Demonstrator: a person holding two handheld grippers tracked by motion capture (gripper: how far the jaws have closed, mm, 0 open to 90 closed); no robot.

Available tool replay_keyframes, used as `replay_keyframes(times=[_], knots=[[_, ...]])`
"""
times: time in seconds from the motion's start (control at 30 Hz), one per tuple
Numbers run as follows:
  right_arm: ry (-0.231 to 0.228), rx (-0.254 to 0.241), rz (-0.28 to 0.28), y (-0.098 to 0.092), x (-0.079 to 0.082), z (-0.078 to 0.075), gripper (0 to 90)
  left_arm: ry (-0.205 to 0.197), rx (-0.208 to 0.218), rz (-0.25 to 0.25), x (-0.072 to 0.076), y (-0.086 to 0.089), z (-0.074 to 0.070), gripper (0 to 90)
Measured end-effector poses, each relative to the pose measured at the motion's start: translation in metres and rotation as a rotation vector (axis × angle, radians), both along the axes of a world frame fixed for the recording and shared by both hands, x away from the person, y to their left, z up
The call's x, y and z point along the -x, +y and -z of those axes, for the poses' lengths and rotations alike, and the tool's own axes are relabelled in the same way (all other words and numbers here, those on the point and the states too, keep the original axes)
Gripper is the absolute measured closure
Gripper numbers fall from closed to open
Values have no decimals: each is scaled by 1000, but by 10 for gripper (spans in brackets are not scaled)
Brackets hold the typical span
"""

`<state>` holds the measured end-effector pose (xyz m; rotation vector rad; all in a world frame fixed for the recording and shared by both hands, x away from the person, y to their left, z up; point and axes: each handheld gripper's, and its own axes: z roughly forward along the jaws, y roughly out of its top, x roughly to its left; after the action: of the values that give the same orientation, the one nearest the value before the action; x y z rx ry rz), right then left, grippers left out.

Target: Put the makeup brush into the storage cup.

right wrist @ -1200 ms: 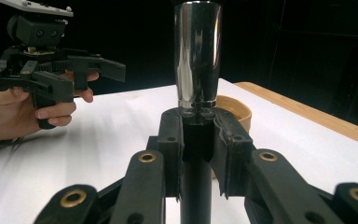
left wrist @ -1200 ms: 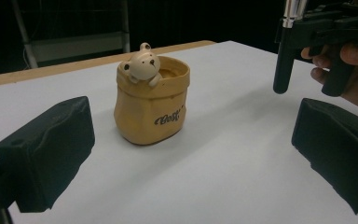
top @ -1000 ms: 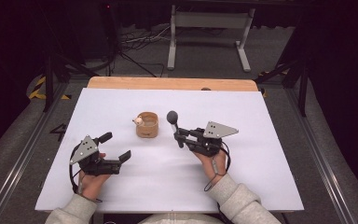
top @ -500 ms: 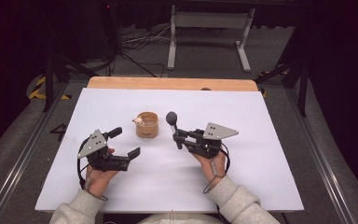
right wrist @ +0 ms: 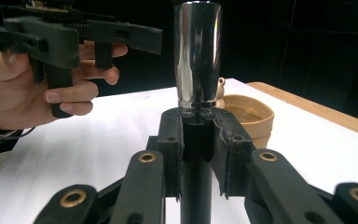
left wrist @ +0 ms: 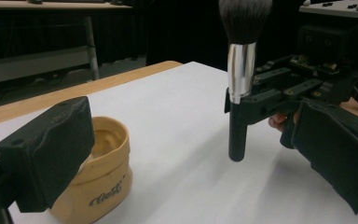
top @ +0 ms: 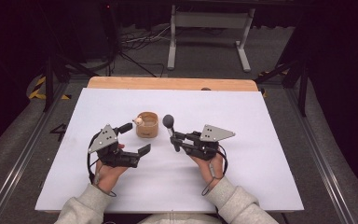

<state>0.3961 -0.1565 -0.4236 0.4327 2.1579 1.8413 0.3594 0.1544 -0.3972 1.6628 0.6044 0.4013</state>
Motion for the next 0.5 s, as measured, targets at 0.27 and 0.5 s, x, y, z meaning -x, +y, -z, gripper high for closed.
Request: replay_keyframes(times=[0.27,0.5], knots=[[1,6,-6,2,1,2,745,2,6,25,-6,-13,-7,0],[0,13,-9,2,1,2,744,-2,16,44,-10,-27,-12,0]])
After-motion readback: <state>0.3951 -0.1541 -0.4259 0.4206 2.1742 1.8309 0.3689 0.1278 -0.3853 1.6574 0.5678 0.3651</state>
